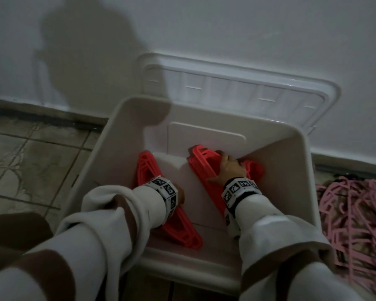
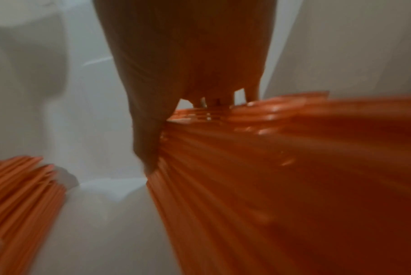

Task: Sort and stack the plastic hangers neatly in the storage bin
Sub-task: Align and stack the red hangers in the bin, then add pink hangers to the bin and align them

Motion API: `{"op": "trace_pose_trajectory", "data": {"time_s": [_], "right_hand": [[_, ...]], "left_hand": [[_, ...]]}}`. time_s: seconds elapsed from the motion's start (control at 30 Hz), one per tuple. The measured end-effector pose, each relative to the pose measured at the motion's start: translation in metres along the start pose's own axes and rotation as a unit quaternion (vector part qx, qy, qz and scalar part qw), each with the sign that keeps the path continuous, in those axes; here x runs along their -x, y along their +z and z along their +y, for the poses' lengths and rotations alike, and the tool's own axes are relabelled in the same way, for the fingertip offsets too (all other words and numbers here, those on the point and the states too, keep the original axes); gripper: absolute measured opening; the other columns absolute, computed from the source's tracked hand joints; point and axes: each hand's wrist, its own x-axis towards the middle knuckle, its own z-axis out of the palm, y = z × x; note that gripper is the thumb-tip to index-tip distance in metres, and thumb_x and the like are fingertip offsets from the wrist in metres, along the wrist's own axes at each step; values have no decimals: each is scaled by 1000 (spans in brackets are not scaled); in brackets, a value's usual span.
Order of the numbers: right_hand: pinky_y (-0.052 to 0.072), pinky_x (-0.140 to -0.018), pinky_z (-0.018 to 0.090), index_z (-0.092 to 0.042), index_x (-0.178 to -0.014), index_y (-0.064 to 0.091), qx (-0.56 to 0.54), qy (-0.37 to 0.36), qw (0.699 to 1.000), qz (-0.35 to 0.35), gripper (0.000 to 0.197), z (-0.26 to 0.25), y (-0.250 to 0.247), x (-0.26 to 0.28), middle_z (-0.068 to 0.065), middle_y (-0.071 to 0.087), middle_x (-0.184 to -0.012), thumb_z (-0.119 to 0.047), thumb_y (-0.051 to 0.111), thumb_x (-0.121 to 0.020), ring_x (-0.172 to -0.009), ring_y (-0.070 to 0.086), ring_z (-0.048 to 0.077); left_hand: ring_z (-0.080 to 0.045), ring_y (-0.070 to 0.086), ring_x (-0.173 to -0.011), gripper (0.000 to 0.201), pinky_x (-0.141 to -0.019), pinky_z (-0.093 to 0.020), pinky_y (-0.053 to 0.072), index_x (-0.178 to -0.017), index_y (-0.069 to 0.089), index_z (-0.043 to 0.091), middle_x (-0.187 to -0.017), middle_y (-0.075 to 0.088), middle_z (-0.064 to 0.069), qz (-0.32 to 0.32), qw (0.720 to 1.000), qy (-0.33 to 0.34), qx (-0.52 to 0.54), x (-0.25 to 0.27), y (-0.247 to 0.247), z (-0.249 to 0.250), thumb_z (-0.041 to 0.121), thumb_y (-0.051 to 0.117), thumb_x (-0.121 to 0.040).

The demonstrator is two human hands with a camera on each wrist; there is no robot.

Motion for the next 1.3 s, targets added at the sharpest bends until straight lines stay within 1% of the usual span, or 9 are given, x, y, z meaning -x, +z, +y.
{"op": "trace_pose_trajectory", "data": {"time_s": [0.1,0.27,0.37,0.53,0.63,0.73,0.9,1.1,1.3], "right_hand": [[21,-112,46,-10,-141,19,15,-12,1000,15,101,3,-11,8,10,34,-143,-58,70,-67,-134,32,25],[38,-101,41,-9,-136,29,-37,-16,999,-8,81,9,-42,30,12,39,-140,-44,71,-75,-128,42,27],[40,-98,41,-10,-134,33,-67,-28,997,15,65,16,-65,49,12,44,-136,-35,64,-82,-123,48,29],[43,-98,40,-14,-128,42,-129,-55,987,76,49,41,-107,89,11,49,-131,-20,60,-83,-117,51,30],[44,-97,39,-13,-126,46,-173,-76,973,133,46,70,-128,120,11,51,-128,-17,60,-83,-115,52,27],[42,-98,39,-11,-126,45,-194,-68,960,190,45,110,-138,150,9,50,-127,-12,59,-83,-115,51,23],[43,-98,37,-10,-126,44,-215,33,953,210,41,192,-120,175,10,48,-129,-11,57,-87,-115,51,25],[40,-103,40,-9,-137,33,-197,192,952,133,55,277,-59,175,14,40,-140,-19,56,-89,-125,44,30],[33,-108,47,-10,-146,16,-168,296,939,47,66,335,-7,146,13,25,-150,-19,53,-91,-135,31,30]], "left_hand": [[-25,45,-128,43,-104,-31,36,-136,46,11,-141,45,-12,22,999,24,-17,9,-14,7,14,48,-94],[-26,44,-127,40,-100,-28,33,-136,45,9,-141,46,-11,80,994,52,53,39,-48,32,9,39,-97],[-25,50,-121,37,-94,-28,37,-130,52,13,-132,54,-7,137,987,61,52,60,-63,52,9,43,-94],[-30,58,-107,26,-75,-30,40,-110,58,13,-116,62,-11,217,971,86,59,93,-86,96,13,46,-88],[-30,57,-107,28,-81,-33,44,-115,54,14,-118,60,-10,279,951,109,73,113,-95,132,16,47,-88],[-26,52,-116,30,-91,-30,39,-119,51,11,-124,57,-9,348,922,153,75,126,-101,168,14,48,-89],[-26,44,-121,35,-96,-33,40,-124,47,9,-127,48,-9,351,913,199,57,121,-107,222,15,47,-89],[-24,26,-135,43,-109,-48,28,-133,39,15,-142,33,-6,293,944,145,-41,88,-103,251,26,47,-93],[-20,15,-141,45,-114,-48,18,-134,39,20,-146,26,-4,278,947,138,-87,46,-116,252,24,48,-91]]}}
